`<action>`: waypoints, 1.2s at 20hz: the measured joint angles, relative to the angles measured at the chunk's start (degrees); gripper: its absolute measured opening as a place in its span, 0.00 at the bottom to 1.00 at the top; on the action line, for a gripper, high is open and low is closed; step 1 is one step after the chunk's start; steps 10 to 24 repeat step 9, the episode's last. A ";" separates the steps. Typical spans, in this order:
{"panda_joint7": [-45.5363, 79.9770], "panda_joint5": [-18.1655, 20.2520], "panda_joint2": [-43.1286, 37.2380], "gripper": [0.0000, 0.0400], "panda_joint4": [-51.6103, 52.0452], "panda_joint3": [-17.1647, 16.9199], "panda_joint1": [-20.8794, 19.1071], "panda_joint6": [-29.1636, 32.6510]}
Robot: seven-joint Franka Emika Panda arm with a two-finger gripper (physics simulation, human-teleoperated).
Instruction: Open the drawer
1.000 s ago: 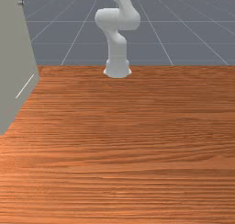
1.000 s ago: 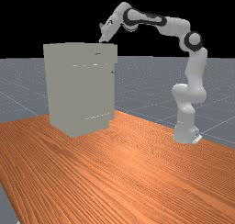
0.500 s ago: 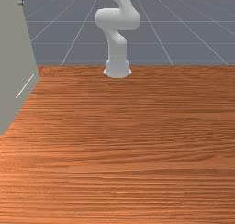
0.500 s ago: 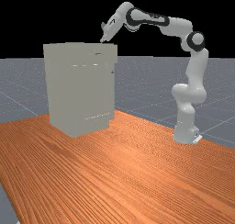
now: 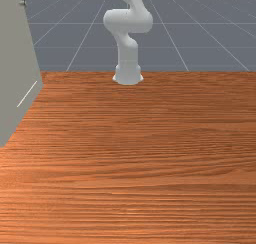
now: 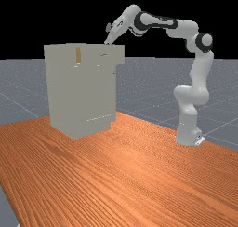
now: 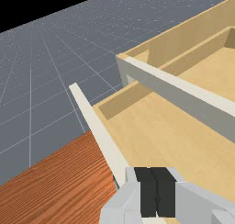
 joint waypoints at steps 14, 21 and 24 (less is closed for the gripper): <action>5.93 0.08 -6.06 0.15 -9.61 9.13 6.15 0.97; 5.93 0.08 -6.06 0.15 -9.61 9.13 6.15 0.97; 5.93 0.08 -6.06 0.15 -9.61 9.13 6.15 0.97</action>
